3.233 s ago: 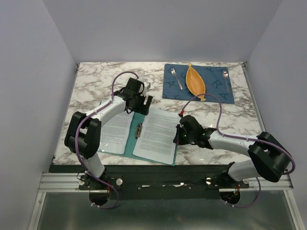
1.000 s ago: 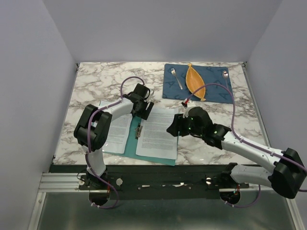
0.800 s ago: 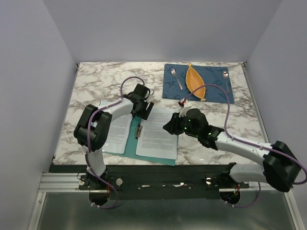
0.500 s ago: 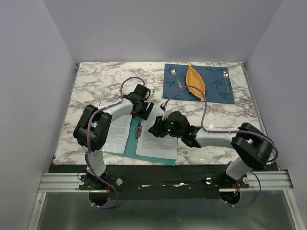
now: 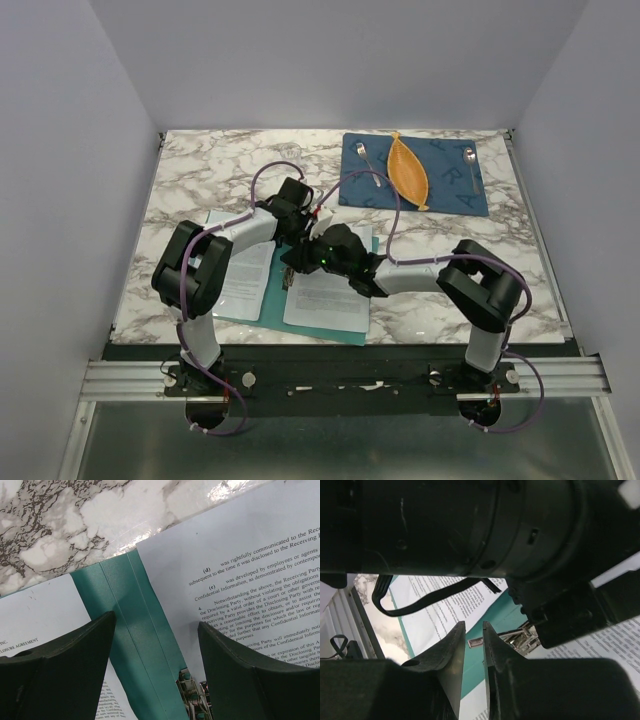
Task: Put the files into the folder
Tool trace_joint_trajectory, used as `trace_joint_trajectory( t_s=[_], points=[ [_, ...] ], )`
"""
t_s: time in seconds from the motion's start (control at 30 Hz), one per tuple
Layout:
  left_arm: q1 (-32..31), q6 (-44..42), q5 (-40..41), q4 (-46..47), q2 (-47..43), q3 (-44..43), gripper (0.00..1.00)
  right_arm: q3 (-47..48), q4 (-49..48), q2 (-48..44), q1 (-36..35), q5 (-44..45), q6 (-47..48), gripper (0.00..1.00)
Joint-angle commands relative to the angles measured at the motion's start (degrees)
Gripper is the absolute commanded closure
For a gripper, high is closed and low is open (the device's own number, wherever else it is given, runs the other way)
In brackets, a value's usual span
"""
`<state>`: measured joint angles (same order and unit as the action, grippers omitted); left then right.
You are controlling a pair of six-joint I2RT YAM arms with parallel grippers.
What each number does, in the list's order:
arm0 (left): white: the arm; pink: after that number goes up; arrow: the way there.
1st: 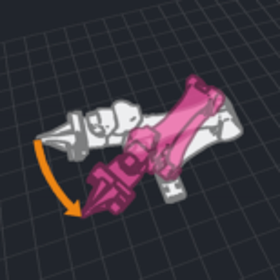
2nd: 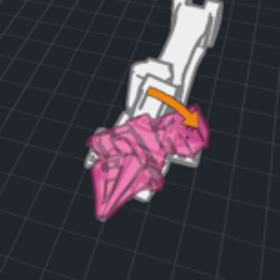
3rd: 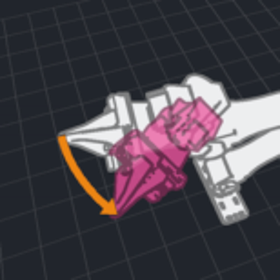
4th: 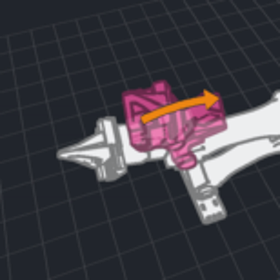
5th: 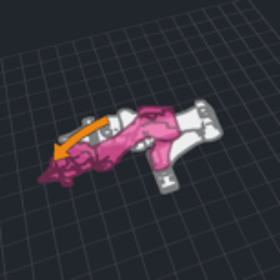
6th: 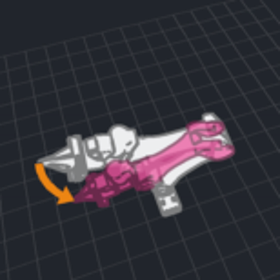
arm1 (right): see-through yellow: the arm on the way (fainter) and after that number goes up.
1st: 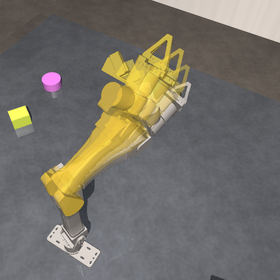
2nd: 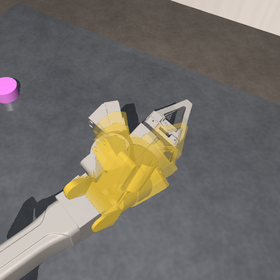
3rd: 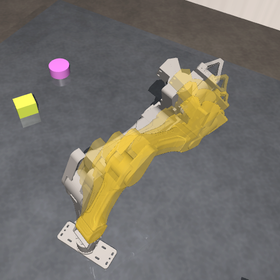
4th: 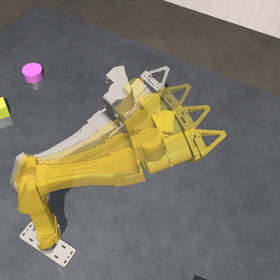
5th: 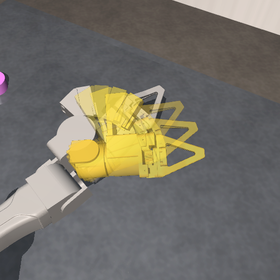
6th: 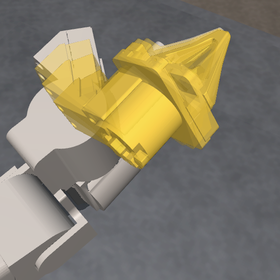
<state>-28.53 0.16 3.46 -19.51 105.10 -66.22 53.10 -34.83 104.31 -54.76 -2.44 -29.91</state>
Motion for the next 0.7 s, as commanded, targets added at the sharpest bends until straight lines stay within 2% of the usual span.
trace_joint_trajectory(
  t_s=[0.0, 0.33, 0.67],
  points=[
    [-0.21, -1.39, 0.84, -1.67, -0.07, 1.97, 0.2, 2.7, -2.44, 3.88, -1.31, 1.82, 1.26, 0.73],
    [-0.21, -1.83, 0.67, -2.29, 0.19, 1.7, 0.2, 4.99, -4.28, 9.59, -1.4, 1.82, 0.73, 0.78],
    [-0.21, -1.83, 0.4, -2.99, -0.51, 1.62, 0.2, 4.82, -3.67, 11.62, -1.75, -3.18, 0.38, 0.83]
  ],
)
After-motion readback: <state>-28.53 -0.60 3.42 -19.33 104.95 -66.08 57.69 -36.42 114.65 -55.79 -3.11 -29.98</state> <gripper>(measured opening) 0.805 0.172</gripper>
